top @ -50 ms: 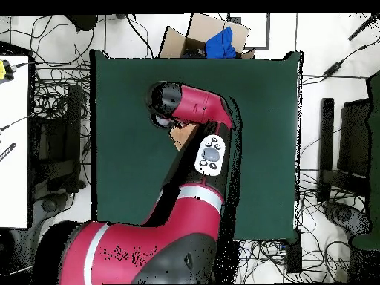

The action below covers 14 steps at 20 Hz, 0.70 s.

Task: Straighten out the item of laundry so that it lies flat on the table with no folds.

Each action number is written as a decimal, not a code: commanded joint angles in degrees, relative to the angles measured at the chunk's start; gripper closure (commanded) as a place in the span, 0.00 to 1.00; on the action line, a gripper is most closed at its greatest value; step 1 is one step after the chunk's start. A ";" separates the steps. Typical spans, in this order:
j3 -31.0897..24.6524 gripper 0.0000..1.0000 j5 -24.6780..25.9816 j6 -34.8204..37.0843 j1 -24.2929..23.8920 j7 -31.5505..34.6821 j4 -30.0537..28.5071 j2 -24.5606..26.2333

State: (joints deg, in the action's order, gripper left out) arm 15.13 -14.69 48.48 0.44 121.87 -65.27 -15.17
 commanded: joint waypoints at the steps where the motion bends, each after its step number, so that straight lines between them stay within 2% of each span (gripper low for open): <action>1: -3.54 0.00 1.48 -6.01 -1.90 5.10 -11.84 -3.11; 6: -3.87 0.00 2.56 -6.22 -2.61 3.64 -12.67 -3.44; 14: -4.14 0.00 2.58 -8.72 -2.19 5.01 -12.48 -1.87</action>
State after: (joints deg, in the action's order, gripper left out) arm 15.12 -14.68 44.37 -1.51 121.87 -70.28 -18.76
